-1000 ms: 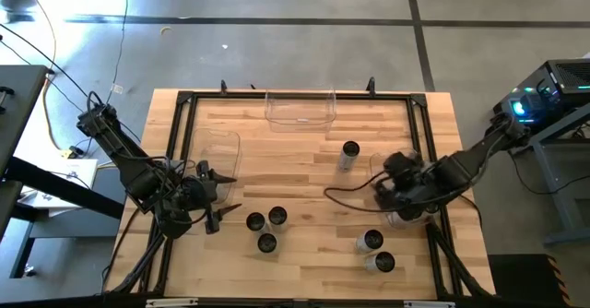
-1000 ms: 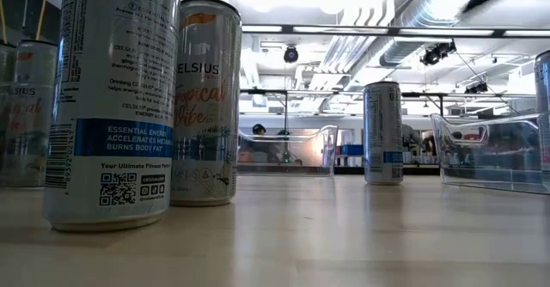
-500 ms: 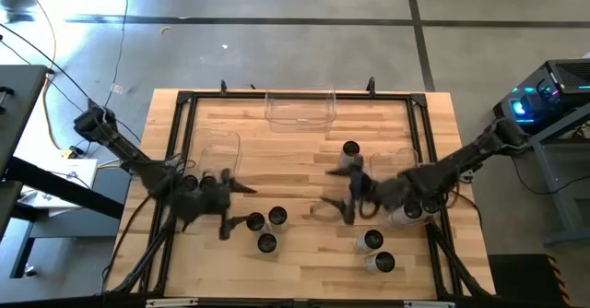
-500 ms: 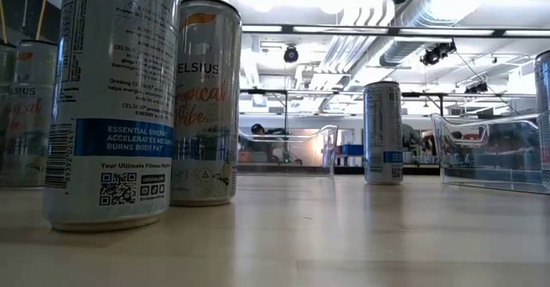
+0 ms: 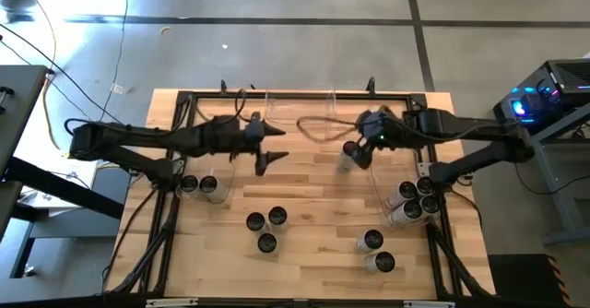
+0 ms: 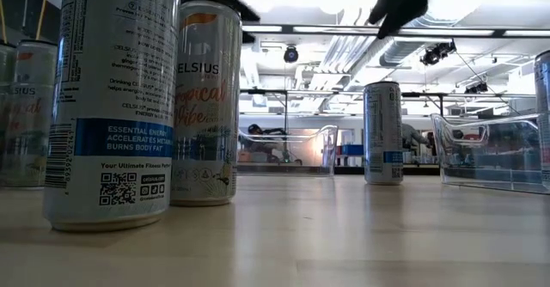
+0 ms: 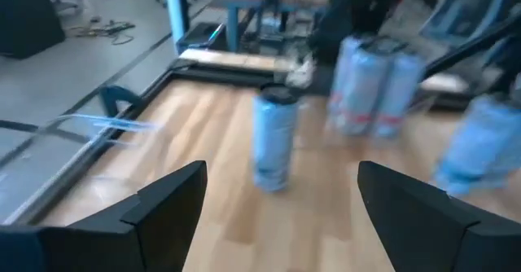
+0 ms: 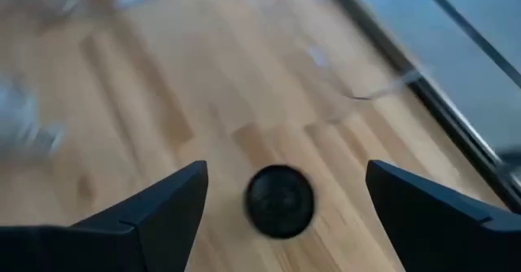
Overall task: Sort soda cans
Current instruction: Put the white-blue soda can into the middle transparent bin
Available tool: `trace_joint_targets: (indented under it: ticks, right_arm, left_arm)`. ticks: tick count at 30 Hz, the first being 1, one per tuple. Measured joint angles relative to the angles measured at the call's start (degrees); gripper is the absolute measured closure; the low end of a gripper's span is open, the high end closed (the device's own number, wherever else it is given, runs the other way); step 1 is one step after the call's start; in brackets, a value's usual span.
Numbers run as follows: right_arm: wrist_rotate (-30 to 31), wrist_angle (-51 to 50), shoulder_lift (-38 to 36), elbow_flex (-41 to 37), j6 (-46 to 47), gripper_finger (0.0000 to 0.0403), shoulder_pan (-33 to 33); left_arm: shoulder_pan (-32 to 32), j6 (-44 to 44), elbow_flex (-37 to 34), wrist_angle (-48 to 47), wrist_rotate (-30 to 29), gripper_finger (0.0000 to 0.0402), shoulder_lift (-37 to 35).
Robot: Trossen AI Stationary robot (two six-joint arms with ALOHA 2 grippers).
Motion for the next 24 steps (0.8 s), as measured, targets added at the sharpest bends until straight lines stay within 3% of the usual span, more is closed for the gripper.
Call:
trace_joint_targets:
  ticks: [4, 6, 10, 12, 16, 24]
  right_arm:
    - [-9.52, 3.86, -0.14, -5.56, -12.24, 0.0073, 0.07]
    - [-8.43, 5.79, -0.11, -8.17, -14.41, 0.0073, -0.54]
    - [-0.65, 6.46, -0.13, -11.23, -13.33, 0.0073, -3.19]
    - [-1.93, 8.21, -0.18, -12.72, -13.06, 0.0073, -4.53]
    - [-11.04, 15.69, 0.01, -16.77, -11.67, 0.0073, -7.01]
    - [-7.08, 17.18, 1.7, -19.82, -10.38, 0.0073, -7.24]
  left_arm:
    - [2.53, 4.63, 0.02, -0.67, -0.77, 0.0087, 2.52]
    - [2.21, 6.07, 0.02, -1.2, -0.71, 0.0087, 2.88]
    - [0.32, 5.31, 0.02, -1.6, -1.78, 0.0087, 2.81]
    - [-0.88, 4.67, 0.02, -1.67, -3.3, 0.0087, 2.73]
    - [-3.66, 4.58, -0.74, -0.77, -6.96, 0.0087, 2.66]
    - [-10.46, 1.91, -4.56, 4.17, -16.0, 0.0087, 2.68]
